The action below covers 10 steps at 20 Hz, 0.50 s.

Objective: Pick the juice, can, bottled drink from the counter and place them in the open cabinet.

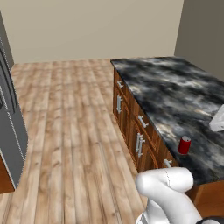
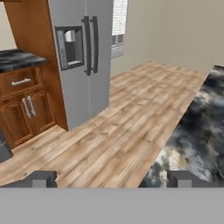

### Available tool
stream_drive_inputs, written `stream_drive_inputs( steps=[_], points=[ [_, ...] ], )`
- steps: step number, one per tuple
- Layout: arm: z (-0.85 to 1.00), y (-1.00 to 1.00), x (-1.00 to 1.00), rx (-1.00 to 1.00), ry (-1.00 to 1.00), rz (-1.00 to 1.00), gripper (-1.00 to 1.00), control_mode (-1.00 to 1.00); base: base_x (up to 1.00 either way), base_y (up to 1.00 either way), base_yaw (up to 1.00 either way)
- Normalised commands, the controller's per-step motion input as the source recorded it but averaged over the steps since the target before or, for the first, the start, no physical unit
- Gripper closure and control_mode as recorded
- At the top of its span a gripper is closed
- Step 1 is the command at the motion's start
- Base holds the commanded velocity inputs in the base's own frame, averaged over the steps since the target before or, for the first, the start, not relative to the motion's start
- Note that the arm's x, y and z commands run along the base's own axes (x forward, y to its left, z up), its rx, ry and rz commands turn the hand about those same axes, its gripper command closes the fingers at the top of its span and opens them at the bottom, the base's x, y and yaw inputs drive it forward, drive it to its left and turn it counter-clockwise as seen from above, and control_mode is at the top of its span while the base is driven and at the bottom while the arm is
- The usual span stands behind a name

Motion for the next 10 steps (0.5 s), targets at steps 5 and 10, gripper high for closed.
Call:
stream_drive_inputs(
  steps=[5, 10],
  points=[
    [0.0, -0.33, 0.15, 0.0, 0.06, 0.29, -1.0, -1.0, 0.0, 0.0, 0.0],
    [0.0, -0.13, 0.06, 0.0, 0.01, 0.29, -1.0, -1.0, 0.0, 0.0, 0.0]
  ],
)
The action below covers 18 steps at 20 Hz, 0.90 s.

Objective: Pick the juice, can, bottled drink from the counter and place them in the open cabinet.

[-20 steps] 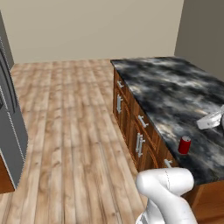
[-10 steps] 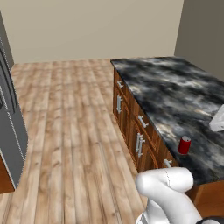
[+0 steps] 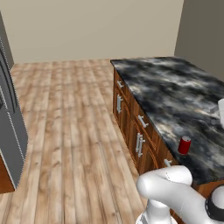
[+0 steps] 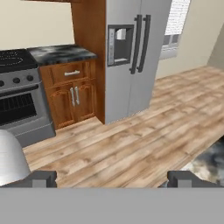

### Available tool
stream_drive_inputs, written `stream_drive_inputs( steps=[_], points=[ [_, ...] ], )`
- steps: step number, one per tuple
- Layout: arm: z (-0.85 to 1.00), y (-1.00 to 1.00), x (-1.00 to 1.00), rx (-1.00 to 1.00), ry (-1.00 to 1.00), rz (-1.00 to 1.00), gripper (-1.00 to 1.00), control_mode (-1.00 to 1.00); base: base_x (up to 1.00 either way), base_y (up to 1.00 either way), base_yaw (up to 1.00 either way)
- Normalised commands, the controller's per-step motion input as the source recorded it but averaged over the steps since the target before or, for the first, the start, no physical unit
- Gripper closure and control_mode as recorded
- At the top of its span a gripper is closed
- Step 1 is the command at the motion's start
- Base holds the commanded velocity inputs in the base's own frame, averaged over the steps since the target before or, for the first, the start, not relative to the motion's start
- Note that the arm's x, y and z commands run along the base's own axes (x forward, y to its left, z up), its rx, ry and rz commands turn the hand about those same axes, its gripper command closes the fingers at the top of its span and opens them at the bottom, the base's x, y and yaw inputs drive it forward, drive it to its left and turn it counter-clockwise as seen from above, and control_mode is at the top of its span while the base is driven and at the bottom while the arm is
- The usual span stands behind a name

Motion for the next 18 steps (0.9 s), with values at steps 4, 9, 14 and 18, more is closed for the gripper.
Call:
stream_drive_inputs(
  steps=[4, 9, 14, 18],
  points=[
    [-0.23, 0.0, 0.0, 0.0, 0.0, 0.19, -1.0, -1.0, 0.0, 0.0, 0.0],
    [-0.5, 0.0, 0.01, 0.0, 0.01, 0.05, -1.0, -1.0, 0.0, 0.0, 0.0],
    [-0.56, 0.0, 0.01, -0.01, 0.01, 0.0, -1.0, -1.0, 0.0, 0.0, 0.0],
    [-0.39, 0.06, 0.01, -0.03, 0.03, 0.0, -1.0, -1.0, 0.0, 0.0, 0.0]
  ],
)
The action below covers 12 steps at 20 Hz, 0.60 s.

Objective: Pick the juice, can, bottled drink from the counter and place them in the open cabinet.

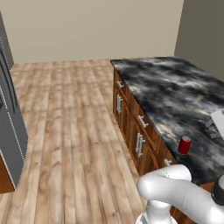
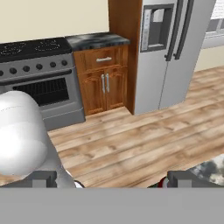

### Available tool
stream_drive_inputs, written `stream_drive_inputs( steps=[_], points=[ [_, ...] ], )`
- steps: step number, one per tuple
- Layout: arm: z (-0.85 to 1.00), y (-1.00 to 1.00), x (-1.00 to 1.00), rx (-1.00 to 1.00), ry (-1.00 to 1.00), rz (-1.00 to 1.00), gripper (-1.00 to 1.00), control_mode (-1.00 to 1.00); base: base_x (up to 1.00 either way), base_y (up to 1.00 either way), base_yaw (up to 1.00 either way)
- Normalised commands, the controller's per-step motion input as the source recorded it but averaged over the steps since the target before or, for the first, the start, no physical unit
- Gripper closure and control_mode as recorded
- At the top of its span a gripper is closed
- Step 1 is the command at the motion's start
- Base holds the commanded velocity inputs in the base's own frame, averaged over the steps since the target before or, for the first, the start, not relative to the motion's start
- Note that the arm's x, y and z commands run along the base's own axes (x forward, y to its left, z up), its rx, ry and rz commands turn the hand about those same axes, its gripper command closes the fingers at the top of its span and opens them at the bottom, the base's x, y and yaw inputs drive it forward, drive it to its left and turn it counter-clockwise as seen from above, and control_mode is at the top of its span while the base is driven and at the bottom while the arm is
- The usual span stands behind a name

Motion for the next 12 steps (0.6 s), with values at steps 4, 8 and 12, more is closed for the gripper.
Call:
stream_drive_inputs(
  steps=[4, 8, 12],
  points=[
    [-0.34, 0.08, 0.1, -0.05, 0.03, 0.0, -1.0, -1.0, 0.0, 0.0, 0.0],
    [-0.26, 0.01, 0.25, -0.05, 0.01, -0.01, -1.0, -1.0, 0.0, 0.0, 0.0],
    [-0.27, 0.0, 0.29, 0.0, 0.0, -0.06, -1.0, -1.0, 0.0, 0.0, 0.0]
  ],
)
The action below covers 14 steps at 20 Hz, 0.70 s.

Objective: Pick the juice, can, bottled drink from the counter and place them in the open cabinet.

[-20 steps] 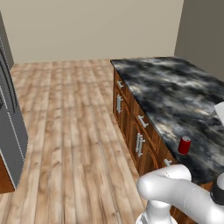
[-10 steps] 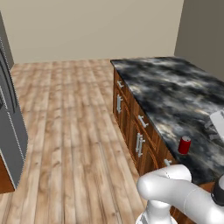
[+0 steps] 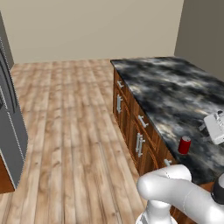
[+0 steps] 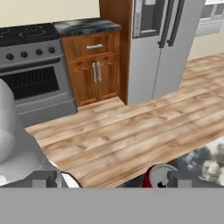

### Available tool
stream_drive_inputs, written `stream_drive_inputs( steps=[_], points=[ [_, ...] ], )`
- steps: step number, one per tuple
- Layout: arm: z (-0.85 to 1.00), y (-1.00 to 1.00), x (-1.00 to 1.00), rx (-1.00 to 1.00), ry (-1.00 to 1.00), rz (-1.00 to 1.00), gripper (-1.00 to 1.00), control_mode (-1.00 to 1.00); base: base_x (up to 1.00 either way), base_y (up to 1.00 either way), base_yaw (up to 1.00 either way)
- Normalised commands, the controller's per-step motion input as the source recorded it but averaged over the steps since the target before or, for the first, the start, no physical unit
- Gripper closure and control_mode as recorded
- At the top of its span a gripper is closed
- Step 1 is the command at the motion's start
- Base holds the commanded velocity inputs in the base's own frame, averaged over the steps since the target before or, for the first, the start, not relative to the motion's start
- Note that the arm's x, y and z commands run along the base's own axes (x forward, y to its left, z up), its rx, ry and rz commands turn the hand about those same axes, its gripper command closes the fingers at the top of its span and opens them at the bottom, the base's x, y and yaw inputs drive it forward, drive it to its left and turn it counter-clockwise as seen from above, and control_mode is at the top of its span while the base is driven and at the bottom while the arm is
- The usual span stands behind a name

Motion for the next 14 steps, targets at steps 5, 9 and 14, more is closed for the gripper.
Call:
stream_drive_inputs(
  steps=[5, 9, 14],
  points=[
    [-0.44, -0.02, 0.32, 0.0, 0.0, -0.08, -1.0, -1.0, 0.0, 0.0, 0.0],
    [-0.39, -0.07, 0.32, 0.0, 0.0, -0.04, -1.0, -1.0, 0.0, 0.0, 0.0],
    [-0.25, -0.21, 0.18, 0.0, 0.0, 0.0, -1.0, -1.0, 0.0, 0.0, 0.0]
  ],
)
